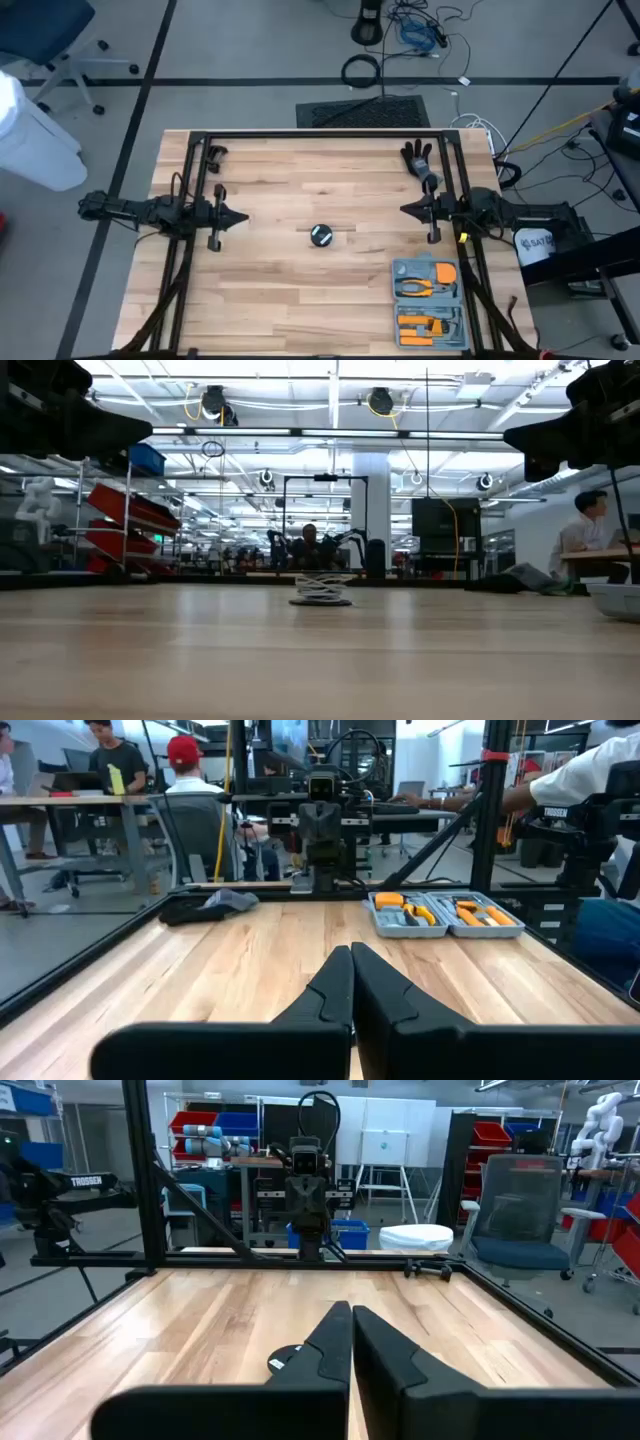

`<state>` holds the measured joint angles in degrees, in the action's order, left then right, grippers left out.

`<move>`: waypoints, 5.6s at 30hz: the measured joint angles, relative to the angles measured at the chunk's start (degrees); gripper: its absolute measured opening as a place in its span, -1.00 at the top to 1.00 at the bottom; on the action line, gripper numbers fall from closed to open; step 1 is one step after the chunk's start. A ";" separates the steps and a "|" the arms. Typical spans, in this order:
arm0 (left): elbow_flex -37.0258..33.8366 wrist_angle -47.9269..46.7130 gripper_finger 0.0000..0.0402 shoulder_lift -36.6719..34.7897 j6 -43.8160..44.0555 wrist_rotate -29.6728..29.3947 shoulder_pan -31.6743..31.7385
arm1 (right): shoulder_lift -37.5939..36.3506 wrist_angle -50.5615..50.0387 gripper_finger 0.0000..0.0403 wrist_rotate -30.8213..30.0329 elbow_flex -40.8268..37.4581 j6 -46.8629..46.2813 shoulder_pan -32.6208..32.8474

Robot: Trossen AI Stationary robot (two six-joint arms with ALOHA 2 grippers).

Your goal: Coil cords

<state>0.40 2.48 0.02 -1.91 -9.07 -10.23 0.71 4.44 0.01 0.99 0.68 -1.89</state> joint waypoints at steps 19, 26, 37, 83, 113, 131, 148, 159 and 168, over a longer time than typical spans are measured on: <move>-0.01 0.00 1.00 0.00 -0.02 0.00 -0.01 | 0.00 -0.02 1.00 0.00 0.00 -0.02 0.00; 0.00 0.00 1.00 0.01 0.00 0.01 -0.01 | 0.00 -0.02 1.00 0.00 0.00 -0.02 -0.01; 0.00 0.00 1.00 -0.01 0.00 0.01 -0.01 | 0.00 -0.01 1.00 0.00 0.00 -0.02 -0.01; -0.01 0.00 1.00 0.00 -0.01 0.00 0.00 | 0.00 -0.02 1.00 0.00 0.00 -0.02 0.00; 0.00 0.00 1.00 0.00 0.00 0.00 0.01 | 0.00 -0.01 1.00 0.00 0.00 -0.02 0.00; 0.00 0.00 1.00 0.01 -0.02 0.01 -0.01 | 0.00 -0.02 1.00 0.00 0.00 -0.02 0.00; -0.02 0.00 1.00 0.00 -0.02 0.00 0.00 | 0.00 0.03 1.00 0.00 0.00 -0.01 -0.02; 0.00 2.16 1.00 0.00 0.06 -0.84 0.00 | 0.00 0.03 1.00 0.00 0.00 -0.02 0.00; 2.44 3.26 1.00 0.01 0.61 -0.95 -0.01 | 0.00 0.96 1.00 0.00 0.00 -0.02 0.00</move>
<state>2.84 5.75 0.03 -1.31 -10.02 -10.24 0.71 5.41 0.01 0.99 0.67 -1.89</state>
